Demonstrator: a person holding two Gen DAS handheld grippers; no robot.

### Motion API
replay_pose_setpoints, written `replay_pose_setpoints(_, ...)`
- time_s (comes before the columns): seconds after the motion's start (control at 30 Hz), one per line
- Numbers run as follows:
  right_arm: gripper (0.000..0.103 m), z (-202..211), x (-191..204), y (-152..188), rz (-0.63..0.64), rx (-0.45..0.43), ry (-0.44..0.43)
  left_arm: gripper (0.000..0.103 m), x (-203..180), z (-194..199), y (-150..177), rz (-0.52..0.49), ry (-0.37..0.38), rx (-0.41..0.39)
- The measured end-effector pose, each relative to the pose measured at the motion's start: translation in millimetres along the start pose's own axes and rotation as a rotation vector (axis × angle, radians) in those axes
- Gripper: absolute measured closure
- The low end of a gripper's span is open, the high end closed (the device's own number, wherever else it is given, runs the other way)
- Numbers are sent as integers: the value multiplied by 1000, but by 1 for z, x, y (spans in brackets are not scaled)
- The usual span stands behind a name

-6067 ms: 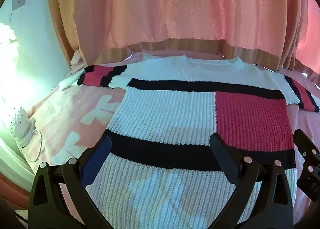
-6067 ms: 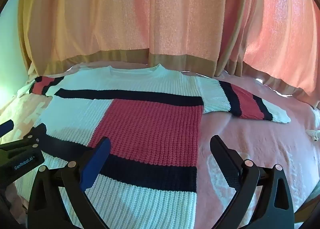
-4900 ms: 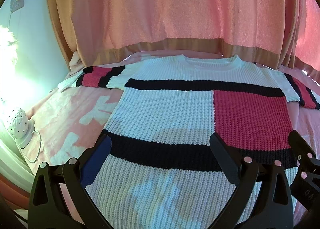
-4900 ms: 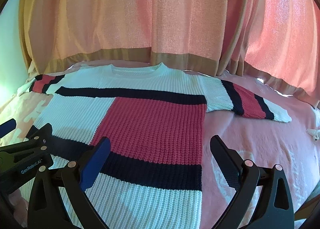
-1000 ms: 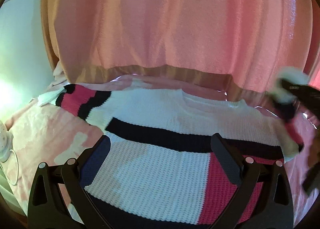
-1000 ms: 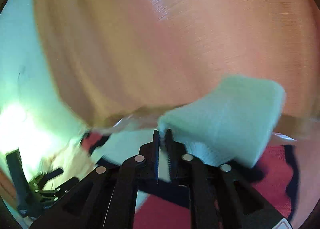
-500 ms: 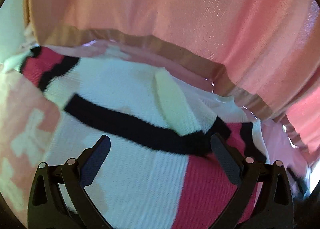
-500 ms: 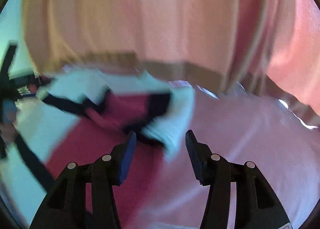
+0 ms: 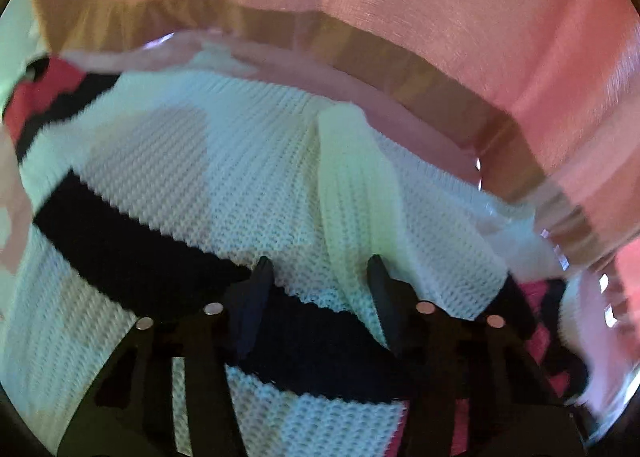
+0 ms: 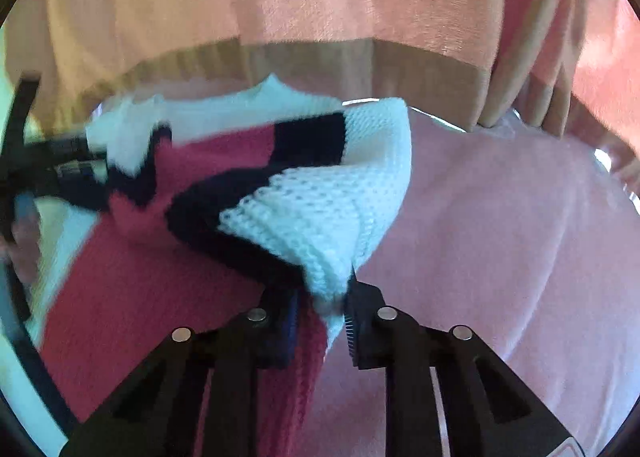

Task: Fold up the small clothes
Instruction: 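Carry the sleeve across the sweater body with the right gripper and release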

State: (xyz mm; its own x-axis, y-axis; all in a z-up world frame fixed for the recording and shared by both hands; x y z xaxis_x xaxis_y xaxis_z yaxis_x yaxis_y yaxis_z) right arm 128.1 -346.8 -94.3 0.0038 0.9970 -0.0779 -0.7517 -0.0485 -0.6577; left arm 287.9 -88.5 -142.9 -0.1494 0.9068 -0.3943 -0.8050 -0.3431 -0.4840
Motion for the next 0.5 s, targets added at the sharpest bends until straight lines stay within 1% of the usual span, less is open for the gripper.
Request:
replay_pose_setpoints(0.03,87,2,0,-2,-13,-7,-10,69,-3,1,3,-24,0,-4)
replay_pose_setpoints(0.07,88,5,2,-6,-11,-17,-14,79,-10,3,8,-63,29,9)
replay_pose_setpoints(0.1,88,9,4,-10,7,-28,-12,87,-15,5,10,-78,53,21)
replay_pose_setpoints(0.13,89,18,7,-15,25,-60,-6,95,-22,12,13,-94,104,34)
replay_pose_setpoints(0.17,89,28,9,-20,24,-96,-10,98,-27,21,12,-97,134,21)
replay_pose_setpoints(0.23,89,53,10,-32,5,-182,-29,99,-32,38,6,-107,165,-28)
replay_pose_setpoints(0.27,89,68,11,-38,-1,-227,-33,99,-35,54,-2,-104,196,-69)
replay_pose_setpoints(0.3,89,76,11,-39,0,-252,-33,99,-35,65,-10,-93,210,-103)
replay_pose_setpoints(0.33,89,79,10,-38,6,-264,-21,99,-33,70,-15,-83,217,-120)
replay_pose_setpoints(0.37,89,72,6,-32,17,-232,7,96,-23,71,-25,-61,188,-146)
replay_pose_setpoints(0.4,89,55,1,-20,17,-151,21,96,-15,62,-27,-55,144,-139)
replay_pose_setpoints(0.43,89,32,-8,-5,-8,-48,28,96,-9,52,-26,-57,113,-113)
replay_pose_setpoints(0.47,89,14,-16,10,-48,29,23,95,6,27,-19,-53,51,-24)
replay_pose_setpoints(0.5,88,3,-20,19,-83,76,8,95,17,11,-13,-33,19,48)
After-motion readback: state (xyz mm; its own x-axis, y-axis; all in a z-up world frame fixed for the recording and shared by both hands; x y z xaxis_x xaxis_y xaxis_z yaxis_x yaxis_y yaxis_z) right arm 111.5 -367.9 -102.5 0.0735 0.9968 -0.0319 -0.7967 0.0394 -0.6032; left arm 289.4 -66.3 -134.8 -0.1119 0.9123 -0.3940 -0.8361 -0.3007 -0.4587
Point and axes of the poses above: each gripper's, at about its wrist camera, not at the fingertips, and z roughly against the way its jaws point, x to its left, y to its underside, the point moved 7 cm from there along -z, roughly the way its jaws point, and after that the axes turned 15 degrees about z, right-handed, at the moved point
